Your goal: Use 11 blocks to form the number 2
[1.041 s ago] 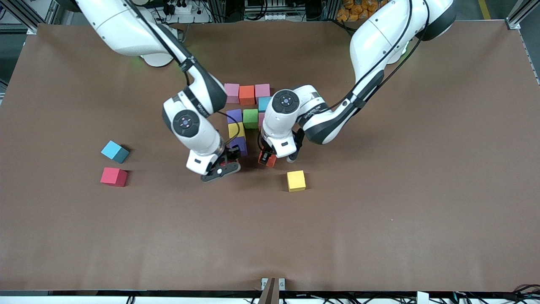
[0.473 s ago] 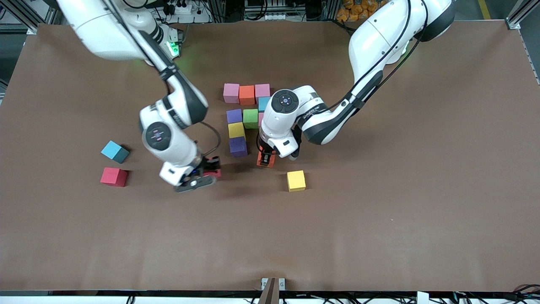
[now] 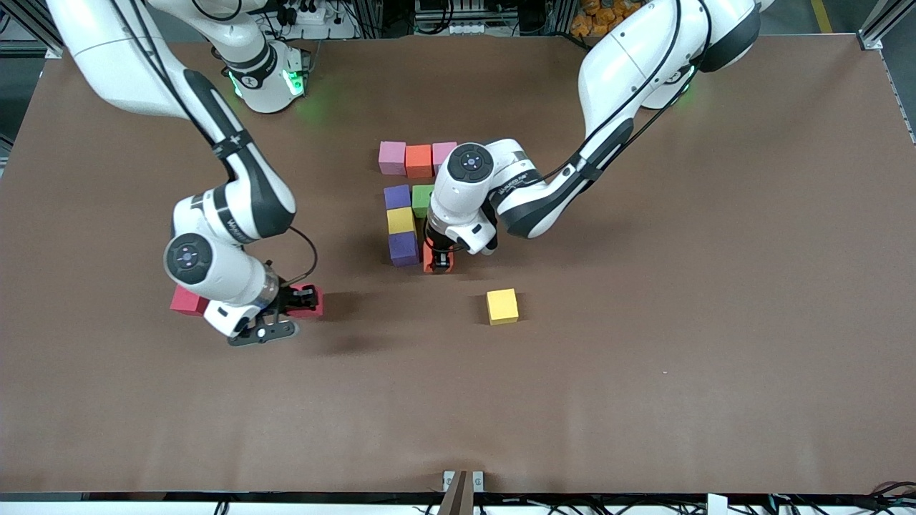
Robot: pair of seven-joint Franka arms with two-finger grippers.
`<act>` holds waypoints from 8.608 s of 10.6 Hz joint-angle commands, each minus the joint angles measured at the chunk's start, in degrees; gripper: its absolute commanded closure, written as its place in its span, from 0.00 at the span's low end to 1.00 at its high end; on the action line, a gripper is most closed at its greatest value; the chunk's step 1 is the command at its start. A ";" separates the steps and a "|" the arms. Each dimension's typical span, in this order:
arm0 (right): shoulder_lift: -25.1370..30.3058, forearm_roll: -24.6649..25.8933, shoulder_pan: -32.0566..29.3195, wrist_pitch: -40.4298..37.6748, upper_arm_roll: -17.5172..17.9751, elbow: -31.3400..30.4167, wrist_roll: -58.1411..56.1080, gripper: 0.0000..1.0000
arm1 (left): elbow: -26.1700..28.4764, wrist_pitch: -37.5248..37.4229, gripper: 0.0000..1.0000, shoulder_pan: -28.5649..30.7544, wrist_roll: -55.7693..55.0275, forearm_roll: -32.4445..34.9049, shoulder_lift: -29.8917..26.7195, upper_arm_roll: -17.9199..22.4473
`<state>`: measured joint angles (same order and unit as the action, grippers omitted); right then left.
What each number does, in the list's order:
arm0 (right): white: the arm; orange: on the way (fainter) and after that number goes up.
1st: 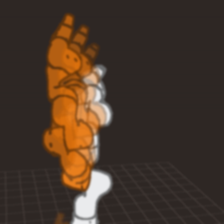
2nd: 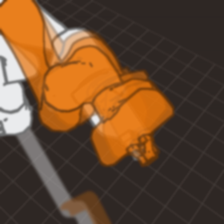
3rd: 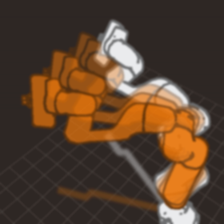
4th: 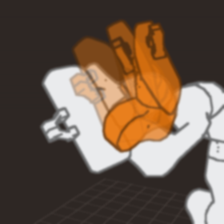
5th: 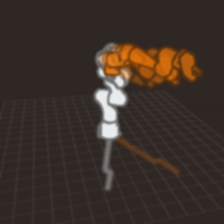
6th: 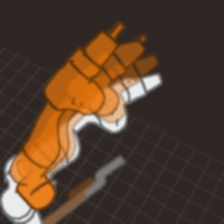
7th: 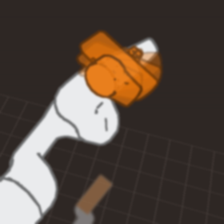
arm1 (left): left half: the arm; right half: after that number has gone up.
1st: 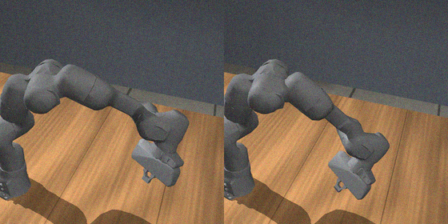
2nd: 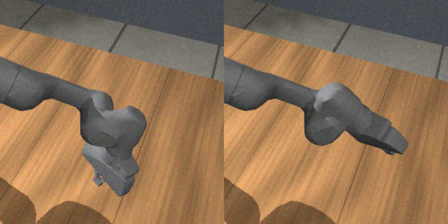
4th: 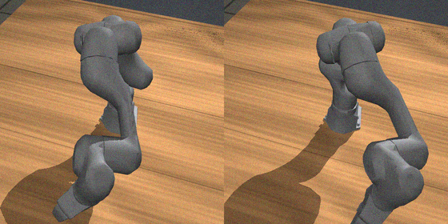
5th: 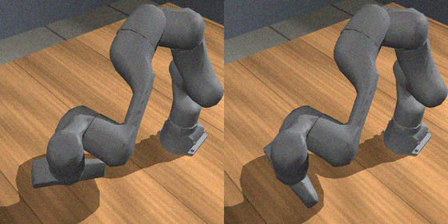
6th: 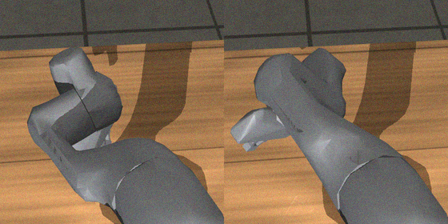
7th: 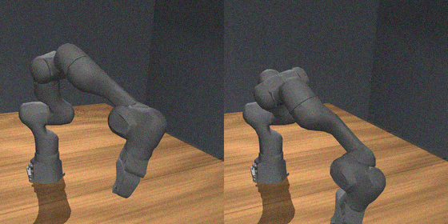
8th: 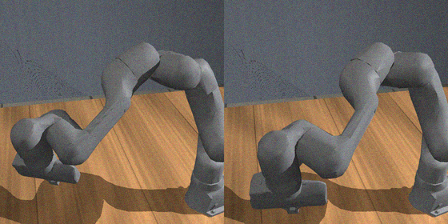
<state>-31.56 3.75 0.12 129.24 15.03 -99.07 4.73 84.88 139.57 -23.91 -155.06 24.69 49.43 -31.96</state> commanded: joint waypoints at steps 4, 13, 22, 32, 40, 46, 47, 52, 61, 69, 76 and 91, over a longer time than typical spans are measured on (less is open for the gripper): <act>0.27 0.82 -0.47 -0.74 0.97 -1.04 -1.13 1.00 | -2.00 0.62 0.86 -3.16 -3.67 -1.14 1.90 2.69; 0.27 0.91 -0.03 -1.09 0.97 -1.04 -1.13 1.00 | -2.97 1.84 0.77 -5.53 -3.49 -1.14 2.86 4.36; 0.27 0.91 0.15 -1.09 1.06 -1.04 -0.69 1.00 | -3.15 2.99 0.12 -7.47 -3.49 -1.14 3.22 6.39; 0.36 0.29 6.46 -1.00 1.23 -0.33 13.07 1.00 | -2.62 1.76 0.13 -6.41 -2.88 -0.70 -0.11 5.86; -0.52 0.29 10.26 -0.92 1.15 2.30 21.02 1.00 | -2.00 -6.74 0.13 0.75 -0.87 -0.87 -2.32 -3.06; -1.22 0.12 13.30 -0.92 1.23 3.96 27.40 1.00 | 7.46 -18.98 0.13 29.85 16.68 4.98 -5.64 -27.60; -2.62 0.20 15.42 -0.83 1.23 6.06 30.13 1.00 | 8.27 -19.16 0.13 32.06 20.73 7.89 -6.53 -29.80; -9.13 0.47 25.63 -0.48 1.32 15.83 31.83 1.00 | 10.91 -19.25 0.08 41.38 55.06 13.96 -12.68 -30.88; -13.36 0.82 37.22 1.72 0.53 22.17 6.14 1.00 | 2.32 -22.91 0.07 52.55 116.43 23.38 -13.39 -28.59; -10.89 0.91 37.94 -1.09 0.53 17.69 -41.50 1.00 | -10.87 -40.23 0.07 55.28 135.29 12.42 -13.48 -28.77; -12.04 1.43 38.99 -0.91 -4.82 15.84 -55.88 1.00 | -11.67 -46.55 0.08 54.15 150.14 -11.86 -23.94 -9.44; -11.77 5.48 39.17 -1.00 -5.62 13.20 -52.28 0.00 | -11.32 -53.61 0.00 25.32 149.97 -21.35 -34.66 23.70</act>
<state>-44.09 8.93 38.92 128.34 9.68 -85.23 -49.27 72.17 86.46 2.51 -5.49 4.00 16.32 -9.85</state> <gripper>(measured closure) 0.066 0.000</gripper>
